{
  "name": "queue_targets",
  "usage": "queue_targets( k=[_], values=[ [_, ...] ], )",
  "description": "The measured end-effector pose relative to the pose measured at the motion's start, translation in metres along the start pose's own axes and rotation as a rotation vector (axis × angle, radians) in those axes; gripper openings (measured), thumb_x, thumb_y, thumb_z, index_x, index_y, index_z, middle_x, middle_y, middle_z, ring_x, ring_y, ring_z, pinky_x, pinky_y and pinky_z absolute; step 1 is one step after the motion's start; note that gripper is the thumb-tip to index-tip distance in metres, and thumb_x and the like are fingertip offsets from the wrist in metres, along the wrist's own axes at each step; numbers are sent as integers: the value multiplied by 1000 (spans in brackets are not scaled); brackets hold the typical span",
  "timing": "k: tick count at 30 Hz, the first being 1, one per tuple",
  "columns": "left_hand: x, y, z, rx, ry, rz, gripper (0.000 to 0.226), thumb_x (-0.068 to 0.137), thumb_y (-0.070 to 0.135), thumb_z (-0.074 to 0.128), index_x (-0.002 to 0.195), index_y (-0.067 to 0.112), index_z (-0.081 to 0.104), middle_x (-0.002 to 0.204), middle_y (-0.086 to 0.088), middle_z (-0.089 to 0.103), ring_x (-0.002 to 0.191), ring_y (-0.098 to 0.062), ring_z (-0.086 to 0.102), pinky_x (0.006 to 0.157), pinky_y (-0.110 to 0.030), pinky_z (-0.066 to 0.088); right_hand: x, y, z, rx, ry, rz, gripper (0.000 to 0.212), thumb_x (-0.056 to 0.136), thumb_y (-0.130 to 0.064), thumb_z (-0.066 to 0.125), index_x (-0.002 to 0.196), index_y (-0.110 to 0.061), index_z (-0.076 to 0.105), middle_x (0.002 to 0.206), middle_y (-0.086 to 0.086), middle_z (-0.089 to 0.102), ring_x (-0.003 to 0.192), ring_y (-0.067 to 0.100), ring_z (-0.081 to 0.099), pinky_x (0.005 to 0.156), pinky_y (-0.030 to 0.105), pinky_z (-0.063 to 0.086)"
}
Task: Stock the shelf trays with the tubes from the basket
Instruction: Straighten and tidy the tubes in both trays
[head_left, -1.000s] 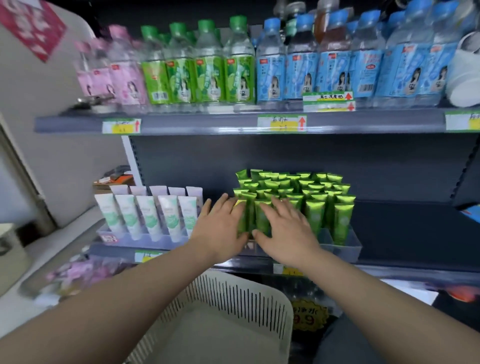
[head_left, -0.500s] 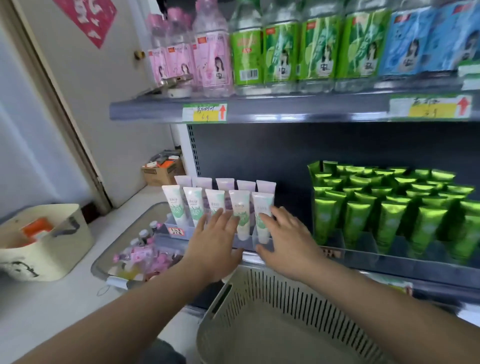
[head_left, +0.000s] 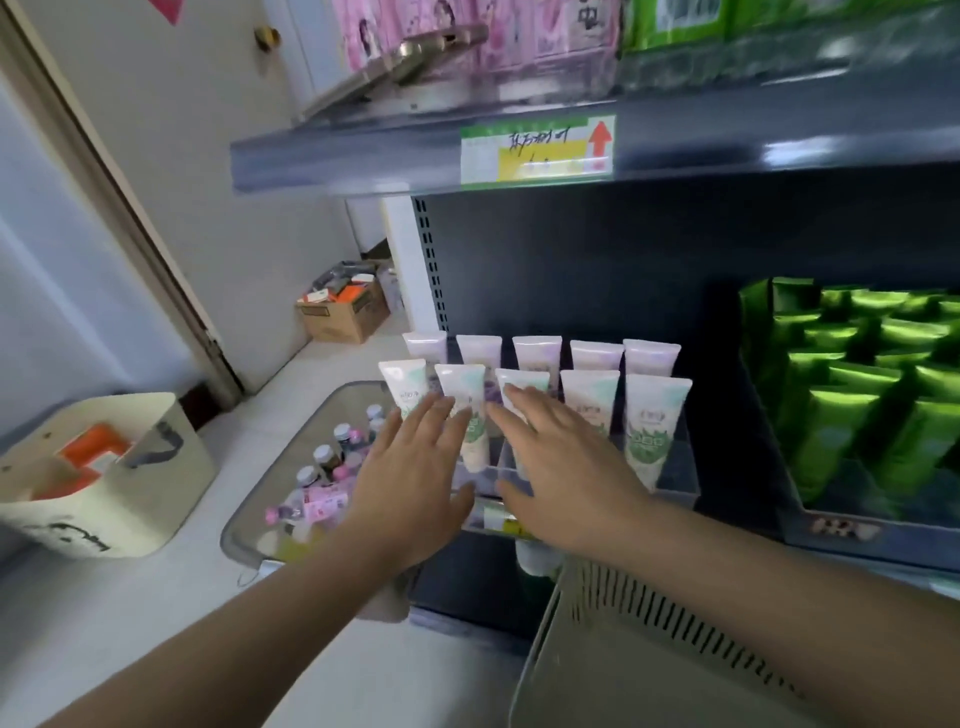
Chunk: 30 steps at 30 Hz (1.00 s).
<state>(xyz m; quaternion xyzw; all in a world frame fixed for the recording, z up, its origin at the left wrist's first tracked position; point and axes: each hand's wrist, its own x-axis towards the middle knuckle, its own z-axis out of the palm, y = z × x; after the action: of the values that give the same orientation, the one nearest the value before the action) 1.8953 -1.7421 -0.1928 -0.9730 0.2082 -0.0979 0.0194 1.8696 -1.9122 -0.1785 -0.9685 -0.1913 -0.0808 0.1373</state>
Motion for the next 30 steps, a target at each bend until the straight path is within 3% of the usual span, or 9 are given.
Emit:
queue_targets(
  k=[6, 10, 13, 18, 23, 26, 30],
  values=[
    [24, -35, -15, 75, 54, 25, 72, 94, 42, 41, 151, 19, 3, 160, -1, 3, 147, -17, -3, 120, -36, -3, 28, -15, 1, -36, 38, -19, 65, 94, -31, 47, 149, -20, 14, 158, 0, 8, 146, 17, 5, 118, 30, 5],
    [44, -58, -22, 98, 49, 33, 75, 93, 34, 48, 151, 16, 4, 159, -3, 8, 147, -18, 3, 121, -36, 5, 51, -22, -5, -78, 94, -35, 58, 91, -21, 50, 144, -16, 26, 152, 2, 25, 141, 19, 18, 116, 28, 12],
    [57, -72, -21, 89, 59, 50, 73, 89, 27, 55, 149, 12, 15, 155, -7, 22, 144, -21, 18, 120, -34, 14, 72, -24, -8, -120, 92, -23, 56, 89, -17, 53, 141, -14, 32, 145, 2, 35, 135, 20, 30, 113, 29, 22],
    [77, -88, -21, 26, 20, 65, 47, 90, 21, 56, 134, 14, 41, 133, -7, 50, 119, -24, 49, 97, -34, 42, 103, -21, -6, -187, 56, 45, 45, 86, -9, 57, 129, -14, 45, 130, 4, 48, 119, 22, 46, 97, 31, 38],
    [91, -100, -16, -41, -37, 84, 33, 94, 17, 49, 126, 18, 49, 115, -7, 60, 99, -25, 59, 83, -40, 52, 121, -13, -2, -154, -42, 155, 23, 87, -5, 53, 107, -13, 58, 112, 7, 59, 100, 26, 57, 79, 34, 49],
    [96, -105, -14, -67, -47, 112, 34, 95, 19, 49, 129, 19, 48, 114, -7, 61, 98, -26, 60, 83, -37, 51, 126, -13, -3, -119, -101, 188, 9, 88, -10, 53, 92, -19, 52, 101, 7, 60, 83, 25, 53, 64, 30, 40],
    [100, -106, -15, -72, -56, 152, 32, 95, 19, 50, 127, 17, 49, 115, -8, 61, 101, -26, 59, 83, -32, 46, 129, -13, -6, -54, -103, 194, 5, 88, -14, 55, 92, -16, 56, 93, 5, 58, 80, 23, 52, 62, 28, 38]
  ],
)
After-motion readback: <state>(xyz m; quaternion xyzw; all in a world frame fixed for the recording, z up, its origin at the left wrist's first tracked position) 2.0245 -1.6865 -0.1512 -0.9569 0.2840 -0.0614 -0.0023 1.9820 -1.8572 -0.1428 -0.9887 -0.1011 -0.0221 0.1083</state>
